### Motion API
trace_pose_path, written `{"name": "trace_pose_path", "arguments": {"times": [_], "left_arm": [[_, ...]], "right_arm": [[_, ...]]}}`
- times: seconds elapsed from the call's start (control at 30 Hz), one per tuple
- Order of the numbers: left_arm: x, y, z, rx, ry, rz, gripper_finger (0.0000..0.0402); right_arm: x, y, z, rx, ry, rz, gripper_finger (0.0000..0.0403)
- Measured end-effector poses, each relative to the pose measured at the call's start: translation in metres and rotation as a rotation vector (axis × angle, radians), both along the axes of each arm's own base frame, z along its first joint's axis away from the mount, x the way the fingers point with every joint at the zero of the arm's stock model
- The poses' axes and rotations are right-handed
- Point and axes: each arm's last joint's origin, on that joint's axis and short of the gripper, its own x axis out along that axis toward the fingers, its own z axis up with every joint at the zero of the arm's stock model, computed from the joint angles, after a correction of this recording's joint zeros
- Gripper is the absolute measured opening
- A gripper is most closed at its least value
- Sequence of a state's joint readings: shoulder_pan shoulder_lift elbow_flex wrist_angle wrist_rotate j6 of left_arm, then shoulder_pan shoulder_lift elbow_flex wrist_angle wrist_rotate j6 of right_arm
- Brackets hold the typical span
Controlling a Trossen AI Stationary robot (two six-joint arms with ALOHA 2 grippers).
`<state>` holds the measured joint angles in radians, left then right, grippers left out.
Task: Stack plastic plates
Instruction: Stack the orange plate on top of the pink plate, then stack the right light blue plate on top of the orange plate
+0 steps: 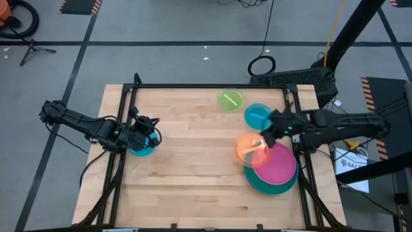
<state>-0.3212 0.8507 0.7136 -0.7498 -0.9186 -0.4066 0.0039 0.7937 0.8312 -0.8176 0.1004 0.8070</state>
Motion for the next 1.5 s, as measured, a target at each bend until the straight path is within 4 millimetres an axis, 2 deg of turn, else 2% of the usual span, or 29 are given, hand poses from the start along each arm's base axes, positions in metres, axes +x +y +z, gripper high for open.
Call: {"name": "trace_pose_path", "arguments": {"times": [0.1, 0.27, 0.53, 0.73, 1.2, 1.33, 1.5], "left_arm": [[0.0, 0.0, 0.0, -0.005, -0.005, 0.004, 0.0026], [0.0, 0.0, 0.0, -0.012, -0.013, 0.009, 0.0026], [0.0, 0.0, 0.0, -0.031, -0.032, 0.024, 0.0026], [0.0, 0.0, 0.0, -0.033, -0.034, 0.025, 0.0026], [0.0, 0.0, 0.0, -0.034, -0.035, 0.026, 0.0026], [0.0, 0.0, 0.0, -0.034, -0.035, 0.026, 0.0026], [0.003, -0.001, 0.002, -0.034, -0.06, 0.015, 0.0026]], "right_arm": [[-0.025, 0.004, -0.01, 0.019, -0.065, 0.014, 0.0], [-0.053, 0.007, -0.022, 0.019, -0.143, 0.064, 0.0], [-0.079, 0.007, -0.04, 0.034, -0.006, 0.073, 0.0], [-0.08, 0.008, -0.041, 0.061, 0.009, 0.085, 0.0007], [-0.076, 0.007, -0.039, 0.079, -0.032, -0.01, 0.0094], [-0.062, 0.007, -0.033, 0.035, -0.107, -0.006, 0.0097], [-0.03, 0.009, -0.029, -0.062, -0.165, 0.028, 0.009]]}}
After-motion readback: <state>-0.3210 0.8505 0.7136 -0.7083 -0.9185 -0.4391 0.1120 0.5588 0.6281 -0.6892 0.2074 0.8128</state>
